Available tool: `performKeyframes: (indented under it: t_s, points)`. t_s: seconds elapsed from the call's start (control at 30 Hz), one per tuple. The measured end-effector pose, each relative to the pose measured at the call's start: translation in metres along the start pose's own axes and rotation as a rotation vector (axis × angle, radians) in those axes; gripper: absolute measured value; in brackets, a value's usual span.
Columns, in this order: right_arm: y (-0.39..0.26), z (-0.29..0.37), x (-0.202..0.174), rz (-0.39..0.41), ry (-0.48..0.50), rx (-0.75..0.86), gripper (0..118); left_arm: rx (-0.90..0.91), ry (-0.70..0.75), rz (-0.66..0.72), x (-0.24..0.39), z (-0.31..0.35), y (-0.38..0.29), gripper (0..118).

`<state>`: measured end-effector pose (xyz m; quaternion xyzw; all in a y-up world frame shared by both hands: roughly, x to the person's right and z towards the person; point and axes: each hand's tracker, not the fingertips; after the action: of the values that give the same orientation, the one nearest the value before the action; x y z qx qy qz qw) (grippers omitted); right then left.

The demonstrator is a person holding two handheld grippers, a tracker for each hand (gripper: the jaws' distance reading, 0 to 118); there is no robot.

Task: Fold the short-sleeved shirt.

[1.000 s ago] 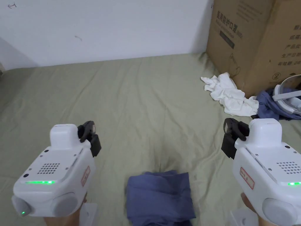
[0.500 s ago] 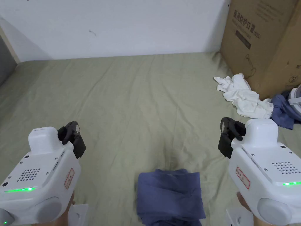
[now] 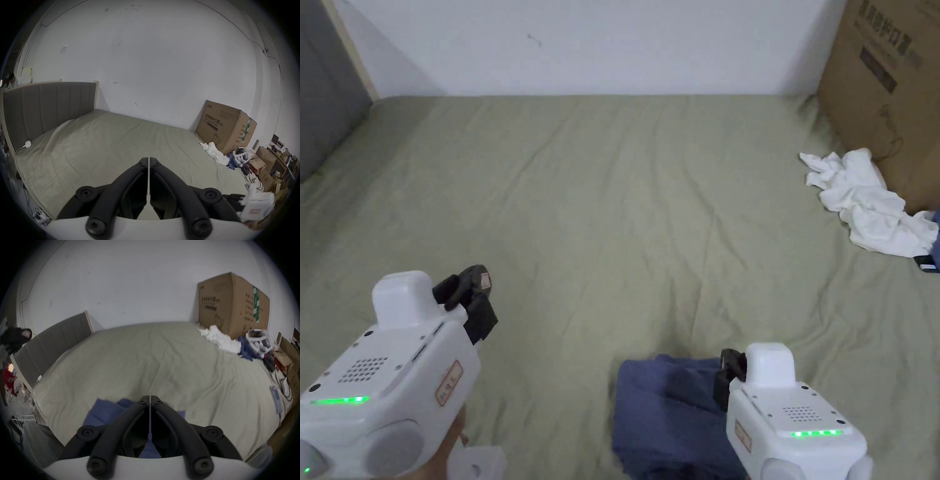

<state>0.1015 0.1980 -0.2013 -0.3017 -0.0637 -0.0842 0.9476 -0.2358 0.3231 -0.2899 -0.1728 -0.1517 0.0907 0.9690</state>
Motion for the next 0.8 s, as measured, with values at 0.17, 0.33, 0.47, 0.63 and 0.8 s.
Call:
performKeyframes:
  t_s: [0.17, 0.33, 0.47, 0.63, 0.8]
  points:
    - [-0.034, -0.031, -0.010, -0.007, 0.035, -0.107, 4, -0.076, -0.017, 0.052, -0.009, -0.006, -0.012, 5]
    - [-0.053, -0.056, -0.017, 0.004, 0.013, -0.164, 4, -0.221, -0.063, 0.128, -0.011, -0.022, -0.037, 17]
    - [-0.045, -0.063, -0.019, 0.030, 0.006, -0.185, 4, -0.395, -0.129, 0.198, -0.006, -0.043, -0.061, 52]
    - [-0.049, -0.059, -0.015, 0.019, 0.022, -0.165, 4, -0.590, -0.196, 0.258, 0.014, -0.070, -0.096, 86]
    - [-0.047, -0.056, -0.012, 0.011, 0.038, -0.163, 4, -0.741, -0.245, 0.301, 0.026, -0.097, -0.123, 104]
